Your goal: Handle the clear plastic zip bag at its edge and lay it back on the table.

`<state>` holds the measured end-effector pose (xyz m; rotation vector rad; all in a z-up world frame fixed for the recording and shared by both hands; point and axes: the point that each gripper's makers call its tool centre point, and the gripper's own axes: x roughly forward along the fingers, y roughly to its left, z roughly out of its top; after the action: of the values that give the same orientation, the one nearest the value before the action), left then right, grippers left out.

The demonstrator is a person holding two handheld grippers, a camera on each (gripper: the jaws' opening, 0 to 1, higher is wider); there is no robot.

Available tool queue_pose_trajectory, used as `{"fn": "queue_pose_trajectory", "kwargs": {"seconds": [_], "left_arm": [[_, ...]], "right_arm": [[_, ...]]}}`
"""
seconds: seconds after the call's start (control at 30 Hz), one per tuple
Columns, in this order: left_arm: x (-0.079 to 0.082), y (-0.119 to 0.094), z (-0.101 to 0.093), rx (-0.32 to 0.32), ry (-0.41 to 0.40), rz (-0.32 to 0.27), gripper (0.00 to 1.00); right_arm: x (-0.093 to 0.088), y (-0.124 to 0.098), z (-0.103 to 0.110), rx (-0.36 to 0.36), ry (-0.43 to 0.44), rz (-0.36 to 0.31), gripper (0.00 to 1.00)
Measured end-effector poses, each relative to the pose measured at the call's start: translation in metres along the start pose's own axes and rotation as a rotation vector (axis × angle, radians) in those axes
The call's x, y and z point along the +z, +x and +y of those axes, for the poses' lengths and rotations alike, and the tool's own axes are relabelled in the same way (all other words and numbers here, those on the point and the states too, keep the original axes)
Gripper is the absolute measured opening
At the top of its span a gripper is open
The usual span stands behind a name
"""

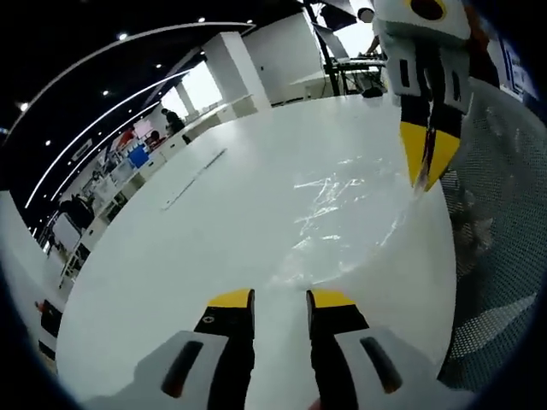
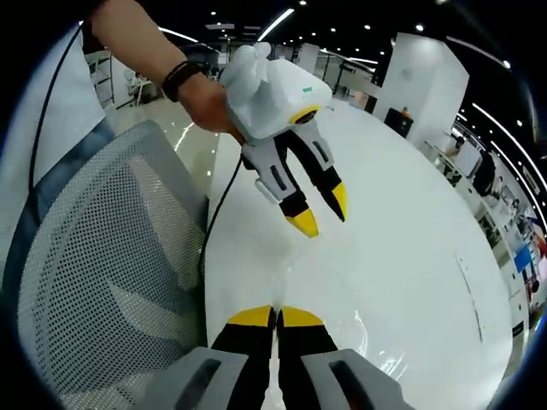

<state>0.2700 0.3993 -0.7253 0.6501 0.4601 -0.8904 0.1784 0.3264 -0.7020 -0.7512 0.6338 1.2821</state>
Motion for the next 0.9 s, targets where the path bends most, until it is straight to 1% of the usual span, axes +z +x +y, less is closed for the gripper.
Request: {"fn": "queue_pose_trajectory", "kwargs": {"seconds": [0.1, 0.27, 0.3, 0.37, 0.47, 0.57, 0.7, 0.9], "left_arm": [[-0.001, 0.002, -0.003, -0.017, 0.008, 0.003, 0.18], [0.0, 0.003, -0.003, -0.03, 0.066, 0.004, 0.15], [0.0, 0.004, -0.005, -0.042, 0.105, 0.005, 0.14], [-0.002, 0.005, -0.008, -0.059, 0.127, 0.011, 0.12], [-0.003, 0.005, -0.01, -0.07, 0.13, 0.014, 0.09], [-0.004, 0.005, -0.011, -0.078, 0.115, 0.013, 0.06], [-0.005, 0.002, -0.011, -0.078, 0.094, 0.009, 0.03], [-0.006, -0.003, -0.015, -0.084, 0.087, 0.015, 0.0]], "right_arm": [[0.0, 0.0, 0.001, 0.007, 0.001, -0.001, 0.0], [-0.002, -0.001, 0.003, 0.023, -0.006, 0.002, 0.0], [-0.001, -0.001, 0.004, 0.025, -0.005, 0.002, 0.0], [-0.002, -0.002, 0.004, 0.027, -0.009, 0.003, 0.0], [-0.003, -0.002, 0.002, 0.025, -0.007, 0.001, 0.0], [-0.002, -0.003, -0.001, 0.012, -0.002, -0.001, 0.0], [-0.003, -0.003, -0.006, -0.002, 0.012, -0.006, 0.0], [-0.006, -0.003, -0.01, -0.017, -0.005, 0.005, 0.0]]}}
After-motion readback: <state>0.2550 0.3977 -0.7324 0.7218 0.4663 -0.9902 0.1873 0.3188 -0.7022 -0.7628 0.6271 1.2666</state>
